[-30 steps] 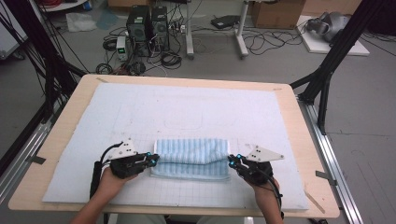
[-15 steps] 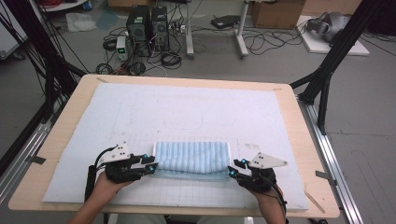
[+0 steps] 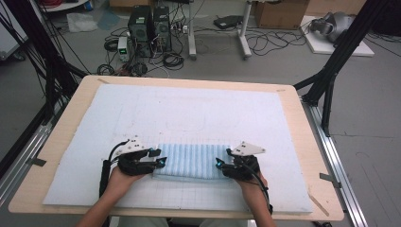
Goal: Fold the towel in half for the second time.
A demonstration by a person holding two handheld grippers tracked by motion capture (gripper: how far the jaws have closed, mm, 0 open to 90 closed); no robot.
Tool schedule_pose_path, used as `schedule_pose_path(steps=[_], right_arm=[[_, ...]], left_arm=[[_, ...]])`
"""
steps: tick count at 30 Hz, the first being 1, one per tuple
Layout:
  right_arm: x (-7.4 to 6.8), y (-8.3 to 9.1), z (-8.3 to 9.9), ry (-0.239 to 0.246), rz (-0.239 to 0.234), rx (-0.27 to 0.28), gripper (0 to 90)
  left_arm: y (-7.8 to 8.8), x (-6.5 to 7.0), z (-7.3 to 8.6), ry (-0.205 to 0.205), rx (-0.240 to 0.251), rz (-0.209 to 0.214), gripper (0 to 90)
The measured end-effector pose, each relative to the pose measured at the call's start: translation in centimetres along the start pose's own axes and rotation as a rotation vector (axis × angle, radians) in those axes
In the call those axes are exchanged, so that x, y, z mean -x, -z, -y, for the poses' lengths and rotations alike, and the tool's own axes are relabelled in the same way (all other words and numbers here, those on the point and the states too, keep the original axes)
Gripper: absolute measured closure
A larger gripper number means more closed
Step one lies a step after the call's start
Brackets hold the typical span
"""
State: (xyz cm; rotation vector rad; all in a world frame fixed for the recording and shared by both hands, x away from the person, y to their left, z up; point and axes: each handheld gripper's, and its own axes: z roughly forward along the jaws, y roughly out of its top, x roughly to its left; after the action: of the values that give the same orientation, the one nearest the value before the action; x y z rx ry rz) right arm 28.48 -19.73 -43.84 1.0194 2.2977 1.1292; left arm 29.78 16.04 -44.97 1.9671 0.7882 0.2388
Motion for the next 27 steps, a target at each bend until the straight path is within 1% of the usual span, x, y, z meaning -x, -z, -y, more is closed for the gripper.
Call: schedule_pose_path(steps=[2,3,5,6,7,8,9,10,11,13,15,16,17,18,19,20,22,23,24,25,26,27], right_arm=[[-0.5,-0.5,0.3,0.033,-0.012,-0.039,37.7],[-0.6,-0.4,0.4,0.039,-0.014,-0.042,36.1],[-0.7,-0.2,0.6,0.05,-0.022,-0.054,29.7],[-0.7,0.0,0.8,0.059,-0.022,-0.063,28.2],[-0.8,0.1,0.9,0.066,-0.026,-0.062,27.1],[-0.8,0.3,1.1,0.074,-0.03,-0.063,25.7],[-0.8,0.4,1.2,0.072,-0.029,-0.065,24.8],[-0.7,0.5,1.3,0.072,-0.038,-0.067,24.7],[-0.7,0.7,1.4,0.076,-0.044,-0.068,24.6],[-0.7,1.0,1.6,0.074,-0.058,-0.072,23.7],[-0.5,1.3,1.7,0.052,-0.073,-0.073,22.1],[-0.3,1.5,1.8,0.038,-0.083,-0.061,21.6],[0.0,1.8,1.8,0.029,-0.089,-0.048,21.5],[0.3,2.1,1.8,0.014,-0.093,-0.021,21.4],[0.6,2.4,1.8,0.007,-0.094,-0.004,21.4],[0.9,2.6,1.8,-0.01,-0.088,0.016,21.0],[1.7,3.1,1.8,-0.035,-0.056,0.046,20.2],[2.0,3.4,1.9,-0.048,-0.038,0.054,20.1],[2.4,3.6,2.1,-0.051,-0.013,0.072,19.8],[2.6,3.8,2.1,-0.057,0.001,0.077,19.4],[2.8,4.2,2.3,-0.065,0.028,0.08,18.6],[3.0,4.4,2.3,-0.068,0.039,0.082,17.4]], left_arm=[[0.1,0.2,-0.1,-0.027,-0.014,-0.006,53.9],[0.1,0.3,0.0,-0.041,-0.027,-0.011,53.7],[0.3,0.4,0.1,-0.05,-0.048,-0.015,53.0],[0.3,0.5,0.2,-0.059,-0.057,-0.016,53.0],[0.3,0.6,0.2,-0.078,-0.065,-0.022,53.0],[0.4,0.7,0.3,-0.087,-0.068,-0.022,52.9],[0.4,0.7,0.3,-0.093,-0.07,-0.024,52.9],[0.5,0.7,0.3,-0.109,-0.074,-0.028,53.0],[0.5,0.7,0.3,-0.112,-0.075,-0.025,52.9],[0.6,0.6,0.3,-0.106,-0.074,-0.026,52.4],[0.7,0.4,0.3,-0.093,-0.064,-0.028,51.5],[0.8,0.3,0.3,-0.079,-0.056,-0.027,50.5],[0.9,0.0,0.3,-0.07,-0.035,-0.03,49.6],[1.0,-0.2,0.3,-0.056,-0.013,-0.042,48.8],[1.3,-0.5,0.3,-0.049,0.015,-0.056,48.1],[1.6,-0.9,0.3,-0.034,0.054,-0.068,47.1],[2.3,-1.6,0.1,-0.01,0.132,-0.084,45.2],[2.7,-2.1,0.1,-0.009,0.174,-0.094,43.7],[2.9,-2.3,0.0,-0.006,0.191,-0.101,41.2],[3.2,-2.8,0.0,0.007,0.212,-0.114,38.9],[3.4,-3.1,0.0,0.013,0.217,-0.117,34.8],[3.6,-3.4,0.1,0.032,0.237,-0.127,31.0]])
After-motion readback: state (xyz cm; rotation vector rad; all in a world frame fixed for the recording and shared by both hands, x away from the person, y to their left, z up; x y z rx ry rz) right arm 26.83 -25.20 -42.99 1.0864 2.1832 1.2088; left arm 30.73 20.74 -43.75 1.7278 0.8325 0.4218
